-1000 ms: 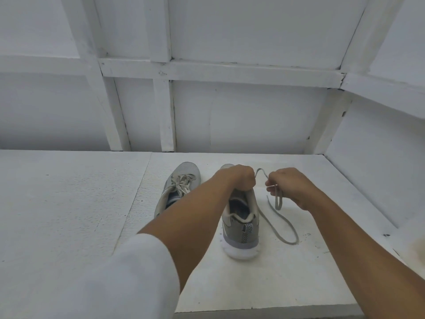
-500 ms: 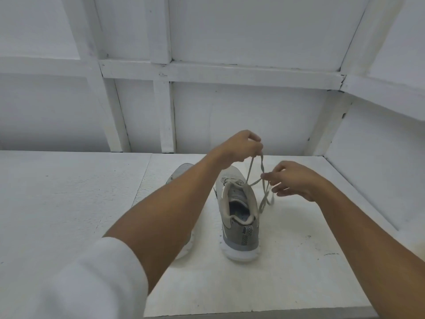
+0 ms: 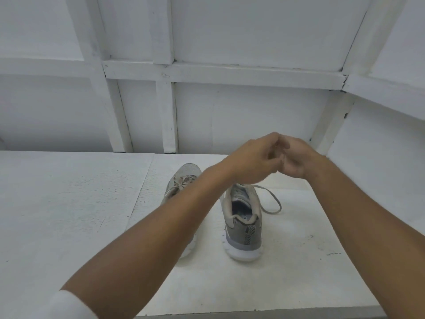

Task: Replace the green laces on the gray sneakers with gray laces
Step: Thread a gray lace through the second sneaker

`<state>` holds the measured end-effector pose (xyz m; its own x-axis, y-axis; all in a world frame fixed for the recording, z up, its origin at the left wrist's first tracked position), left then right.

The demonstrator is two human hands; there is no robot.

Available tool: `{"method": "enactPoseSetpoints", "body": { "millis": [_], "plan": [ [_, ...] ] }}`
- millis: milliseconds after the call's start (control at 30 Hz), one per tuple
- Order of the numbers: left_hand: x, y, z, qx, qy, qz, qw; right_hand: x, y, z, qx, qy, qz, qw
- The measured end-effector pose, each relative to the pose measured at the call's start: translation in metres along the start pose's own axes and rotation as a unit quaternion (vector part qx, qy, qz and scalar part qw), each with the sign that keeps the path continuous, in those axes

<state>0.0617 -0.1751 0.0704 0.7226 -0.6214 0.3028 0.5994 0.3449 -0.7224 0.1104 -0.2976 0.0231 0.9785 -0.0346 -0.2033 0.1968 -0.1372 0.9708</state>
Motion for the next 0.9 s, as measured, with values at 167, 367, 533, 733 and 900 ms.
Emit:
{"method": "enactPoseSetpoints", "body": {
  "millis": [167,367,533,733,900],
  "plan": [
    [-0.029,-0.001,-0.031,0.012,0.014,-0.025,1.0,0.007,0.007,0.002,0.095,-0.058,-0.042,0.993],
    [-0.047,0.027,-0.041,0.016,-0.049,0.049,0.997,0.014,0.022,0.015,-0.096,-0.147,0.02,0.984],
    [-0.061,0.095,-0.015,0.044,-0.251,0.219,0.942,0.013,0.019,0.006,-0.146,-0.101,0.042,0.983],
    [-0.064,0.135,-0.037,-0.001,-0.235,0.287,0.928,0.013,-0.003,-0.008,-0.215,-0.113,0.051,0.969],
    [-0.063,0.138,-0.041,0.0,-0.254,0.274,0.928,0.008,-0.029,-0.024,-0.343,-0.091,0.073,0.932]
  ]
}}
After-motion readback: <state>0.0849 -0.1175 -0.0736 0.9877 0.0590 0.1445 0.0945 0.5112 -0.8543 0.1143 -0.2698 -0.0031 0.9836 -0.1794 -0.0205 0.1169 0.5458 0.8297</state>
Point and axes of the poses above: each hand's wrist, its own x-axis towards the middle knuckle, its own z-axis out of the back of the hand, y = z × x, the point moved 6 cm from there along x, towards the middle knuckle, and after that the axes turned 5 degrees about -y, right-handed, at the moved point
